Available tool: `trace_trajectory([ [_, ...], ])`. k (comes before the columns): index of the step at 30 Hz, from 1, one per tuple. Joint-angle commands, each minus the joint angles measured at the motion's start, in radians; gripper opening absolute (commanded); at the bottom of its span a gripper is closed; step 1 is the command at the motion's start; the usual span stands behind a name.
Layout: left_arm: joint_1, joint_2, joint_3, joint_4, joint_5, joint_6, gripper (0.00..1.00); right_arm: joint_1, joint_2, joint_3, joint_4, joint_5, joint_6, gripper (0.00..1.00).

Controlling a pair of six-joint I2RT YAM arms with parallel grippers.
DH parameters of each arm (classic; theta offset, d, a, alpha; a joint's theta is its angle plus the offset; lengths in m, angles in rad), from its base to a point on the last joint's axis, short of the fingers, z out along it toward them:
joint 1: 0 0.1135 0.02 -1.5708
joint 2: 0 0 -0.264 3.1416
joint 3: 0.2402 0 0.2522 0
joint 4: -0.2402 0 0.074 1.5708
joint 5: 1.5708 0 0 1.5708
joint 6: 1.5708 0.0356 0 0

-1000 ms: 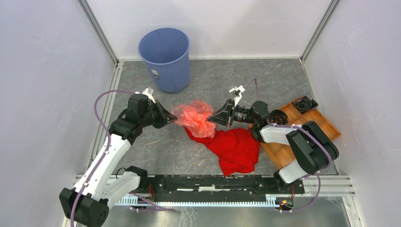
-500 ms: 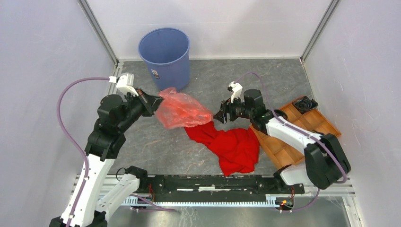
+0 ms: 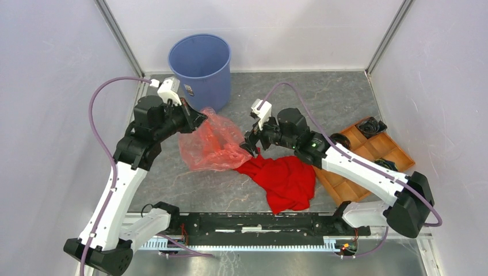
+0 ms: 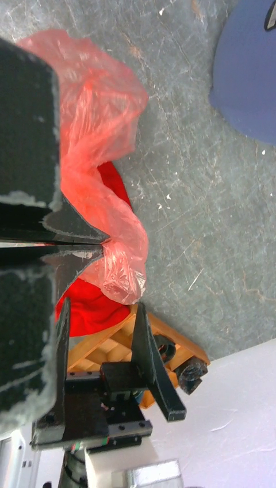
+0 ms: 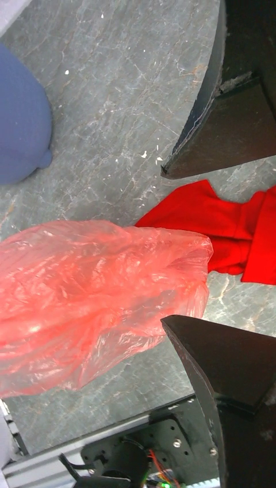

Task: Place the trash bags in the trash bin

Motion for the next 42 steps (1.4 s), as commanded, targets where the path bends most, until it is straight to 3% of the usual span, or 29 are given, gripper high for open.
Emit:
trace_trajectory([
  [1, 0.003, -0.002, 0.069, -0.006, 0.075, 0.056, 0.02, 0.066, 0.041, 0.074, 0.076, 0.127, 0.050, 0.94],
  [9, 0.003, 0.023, 0.104, -0.042, 0.055, 0.016, 0.02, 0.235, 0.065, 0.073, 0.147, 0.424, 0.082, 0.90],
  [15, 0.003, 0.046, 0.119, -0.064, 0.070, 0.002, 0.02, 0.270, 0.167, 0.089, 0.195, 0.642, 0.077, 0.88],
  [17, 0.003, 0.047, 0.114, -0.063, 0.057, -0.010, 0.02, 0.269, 0.211, 0.118, 0.206, 0.645, 0.067, 0.80],
  [20, 0.003, 0.049, 0.095, -0.073, 0.007, -0.029, 0.02, 0.270, 0.253, 0.125, 0.241, 0.631, 0.066, 0.57],
  [23, 0.003, 0.076, 0.109, -0.129, -0.060, -0.008, 0.02, 0.259, 0.250, 0.113, 0.209, 0.587, 0.065, 0.24],
  [27, 0.003, 0.124, 0.169, -0.272, -0.415, 0.010, 0.06, 0.198, 0.186, 0.044, 0.166, 0.347, 0.031, 0.07],
  [29, 0.003, 0.145, 0.186, -0.277, -0.455, 0.039, 0.08, 0.154, 0.148, 0.008, 0.153, 0.229, 0.038, 0.00],
  [31, 0.003, 0.172, 0.203, -0.248, -0.340, 0.054, 0.19, 0.084, 0.123, -0.031, 0.184, 0.051, 0.100, 0.00],
  [35, 0.002, 0.208, 0.173, -0.064, 0.097, -0.017, 0.74, -0.031, 0.082, -0.122, 0.313, -0.089, 0.288, 0.00],
  [37, 0.001, 0.185, 0.128, 0.003, 0.143, -0.078, 0.95, -0.065, 0.068, -0.145, 0.345, -0.095, 0.352, 0.00],
  [38, 0.000, 0.168, 0.100, 0.020, 0.135, -0.095, 0.99, -0.079, 0.063, -0.155, 0.363, -0.097, 0.388, 0.00],
  [42, -0.001, 0.089, -0.024, 0.044, 0.126, -0.147, 1.00, -0.117, 0.072, -0.206, 0.451, -0.108, 0.501, 0.00],
])
